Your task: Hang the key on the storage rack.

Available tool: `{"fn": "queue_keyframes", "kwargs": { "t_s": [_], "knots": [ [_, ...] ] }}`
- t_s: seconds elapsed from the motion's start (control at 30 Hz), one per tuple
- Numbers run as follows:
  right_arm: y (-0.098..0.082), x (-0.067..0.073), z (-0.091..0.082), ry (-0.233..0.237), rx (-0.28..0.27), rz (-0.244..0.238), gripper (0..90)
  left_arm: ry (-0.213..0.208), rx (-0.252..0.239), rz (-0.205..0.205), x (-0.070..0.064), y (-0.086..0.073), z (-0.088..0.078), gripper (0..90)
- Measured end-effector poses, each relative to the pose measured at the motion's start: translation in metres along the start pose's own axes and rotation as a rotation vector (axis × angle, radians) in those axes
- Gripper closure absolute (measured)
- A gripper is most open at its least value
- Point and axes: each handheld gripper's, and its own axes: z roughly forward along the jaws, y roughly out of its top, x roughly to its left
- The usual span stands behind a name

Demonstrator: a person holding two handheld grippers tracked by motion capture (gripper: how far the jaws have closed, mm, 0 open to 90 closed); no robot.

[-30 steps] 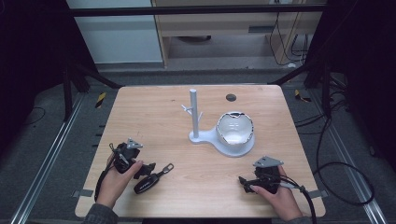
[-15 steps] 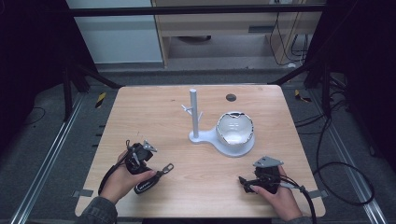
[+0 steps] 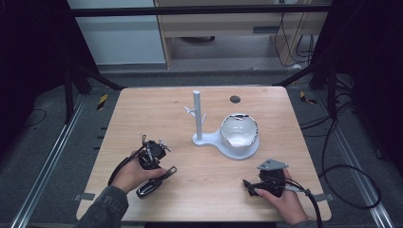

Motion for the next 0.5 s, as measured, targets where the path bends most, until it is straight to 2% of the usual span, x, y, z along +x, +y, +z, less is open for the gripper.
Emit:
{"fn": "queue_keyframes", "kwargs": {
  "t_s": [0.03,0.1,0.23,0.4,0.5],
  "knots": [
    [0.0,0.0,0.0,-0.001,0.001,0.001,0.5,0.012,0.02,0.01,0.0,0.001,0.001,37.4],
    [0.0,0.0,0.0,0.001,0.0,-0.002,0.5,0.009,0.047,0.022,-0.001,0.001,0.005,41.8],
    [0.0,0.0,0.0,0.0,0.0,-0.003,0.5,0.023,0.096,0.038,-0.002,0.001,0.011,43.5],
    [0.0,0.0,0.0,0.0,0.0,-0.004,0.5,0.018,0.11,0.048,-0.002,0.002,0.014,46.5],
    [0.0,0.0,0.0,0.001,0.0,-0.004,0.5,0.015,0.116,0.051,-0.003,0.002,0.015,51.3]
  ]
}}
